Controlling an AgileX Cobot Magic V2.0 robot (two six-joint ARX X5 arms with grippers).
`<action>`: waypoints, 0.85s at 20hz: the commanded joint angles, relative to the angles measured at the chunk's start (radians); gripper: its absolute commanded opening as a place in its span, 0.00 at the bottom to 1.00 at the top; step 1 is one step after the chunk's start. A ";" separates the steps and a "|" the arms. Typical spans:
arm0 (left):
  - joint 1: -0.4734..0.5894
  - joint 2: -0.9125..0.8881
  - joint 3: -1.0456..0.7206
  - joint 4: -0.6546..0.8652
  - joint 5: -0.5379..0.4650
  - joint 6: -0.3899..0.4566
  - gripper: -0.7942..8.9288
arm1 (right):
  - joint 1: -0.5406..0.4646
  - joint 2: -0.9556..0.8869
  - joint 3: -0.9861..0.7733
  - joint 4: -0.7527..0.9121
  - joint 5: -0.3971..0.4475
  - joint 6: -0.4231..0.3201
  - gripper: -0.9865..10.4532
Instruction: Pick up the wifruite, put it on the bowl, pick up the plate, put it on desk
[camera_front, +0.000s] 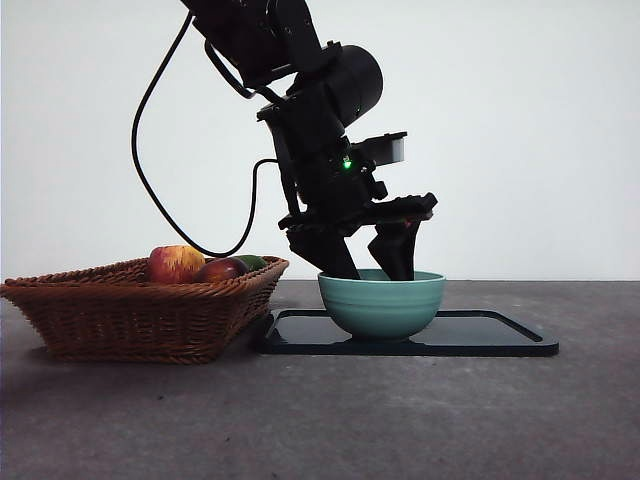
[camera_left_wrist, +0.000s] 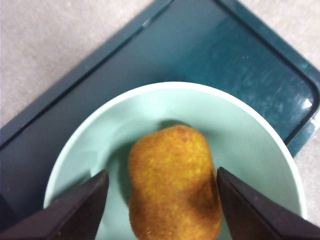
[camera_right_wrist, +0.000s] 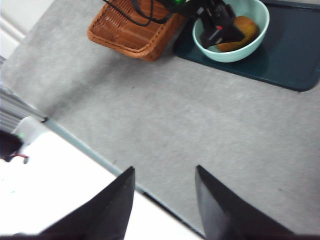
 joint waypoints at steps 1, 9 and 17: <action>-0.012 0.033 0.027 0.007 -0.001 0.016 0.43 | 0.005 0.004 0.016 0.006 0.013 0.003 0.26; -0.038 0.051 0.027 0.000 0.002 0.018 0.37 | 0.005 0.004 0.016 0.006 0.014 -0.002 0.26; -0.041 0.048 0.076 -0.048 0.002 0.019 0.30 | 0.005 0.004 0.016 0.006 0.014 -0.002 0.26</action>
